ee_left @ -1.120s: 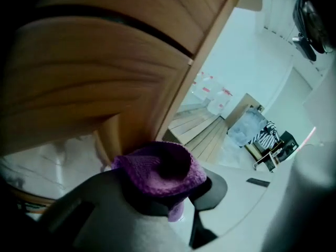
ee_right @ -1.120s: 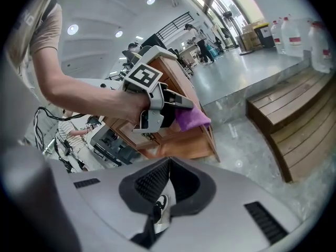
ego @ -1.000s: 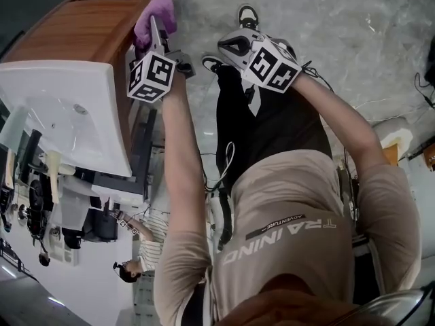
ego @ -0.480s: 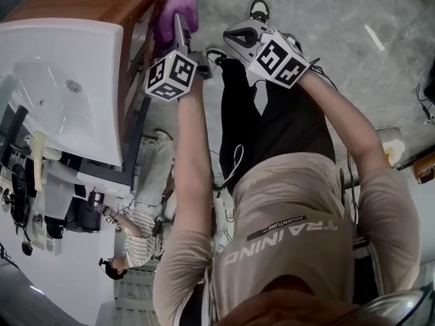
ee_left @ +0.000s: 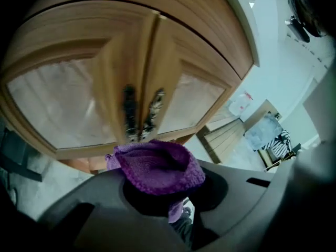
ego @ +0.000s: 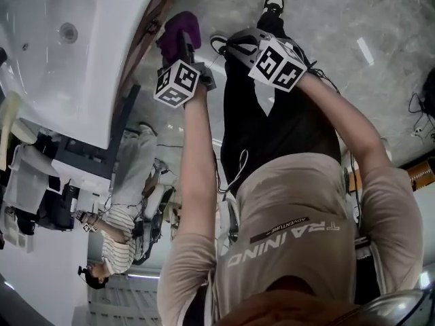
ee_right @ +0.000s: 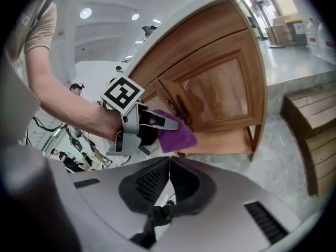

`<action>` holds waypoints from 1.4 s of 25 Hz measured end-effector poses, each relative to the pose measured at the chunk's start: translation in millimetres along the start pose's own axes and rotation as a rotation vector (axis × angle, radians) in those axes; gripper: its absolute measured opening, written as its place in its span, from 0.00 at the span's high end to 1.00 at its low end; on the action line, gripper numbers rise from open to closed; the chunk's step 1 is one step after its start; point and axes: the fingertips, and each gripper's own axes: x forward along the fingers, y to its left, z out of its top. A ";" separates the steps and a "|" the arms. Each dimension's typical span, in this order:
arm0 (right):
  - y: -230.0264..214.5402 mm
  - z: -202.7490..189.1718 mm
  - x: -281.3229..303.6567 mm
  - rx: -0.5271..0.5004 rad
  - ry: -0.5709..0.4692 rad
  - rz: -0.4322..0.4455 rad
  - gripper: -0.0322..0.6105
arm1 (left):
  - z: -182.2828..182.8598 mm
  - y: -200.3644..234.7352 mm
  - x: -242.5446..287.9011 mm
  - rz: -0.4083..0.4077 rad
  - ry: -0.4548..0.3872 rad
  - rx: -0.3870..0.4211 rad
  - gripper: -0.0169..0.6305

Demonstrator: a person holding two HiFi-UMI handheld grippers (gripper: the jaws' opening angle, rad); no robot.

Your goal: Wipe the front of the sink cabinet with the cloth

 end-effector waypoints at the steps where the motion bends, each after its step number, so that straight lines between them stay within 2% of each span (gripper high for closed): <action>1: 10.4 3.9 9.2 -0.012 0.000 0.004 0.93 | -6.9 18.5 -8.4 0.017 0.003 -0.022 0.90; 7: 71.5 15.9 64.6 -0.019 -0.003 0.014 0.93 | -47.8 122.5 -59.2 0.099 0.028 -0.115 0.90; 13: 128.1 10.9 113.5 -0.094 0.044 0.028 0.93 | -62.4 203.0 -94.0 0.135 0.024 -0.134 0.90; 16: 150.8 12.9 133.6 -0.094 0.059 0.034 0.93 | -59.9 239.5 -103.5 0.148 0.011 -0.143 0.90; 19: 161.7 16.0 145.9 -0.085 0.063 0.024 0.93 | -65.9 268.5 -100.6 0.154 0.041 -0.133 0.90; 24: 163.3 23.1 158.9 -0.065 0.047 -0.010 0.93 | -73.7 293.8 -91.7 0.151 0.087 -0.105 0.90; 29: 165.9 19.9 168.8 -0.036 0.048 -0.023 0.93 | -59.9 301.6 -86.5 0.132 0.059 -0.071 0.90; 35: 159.4 30.2 155.1 -0.033 -0.017 -0.065 0.93 | -33.5 277.5 -75.0 0.068 -0.001 -0.055 0.90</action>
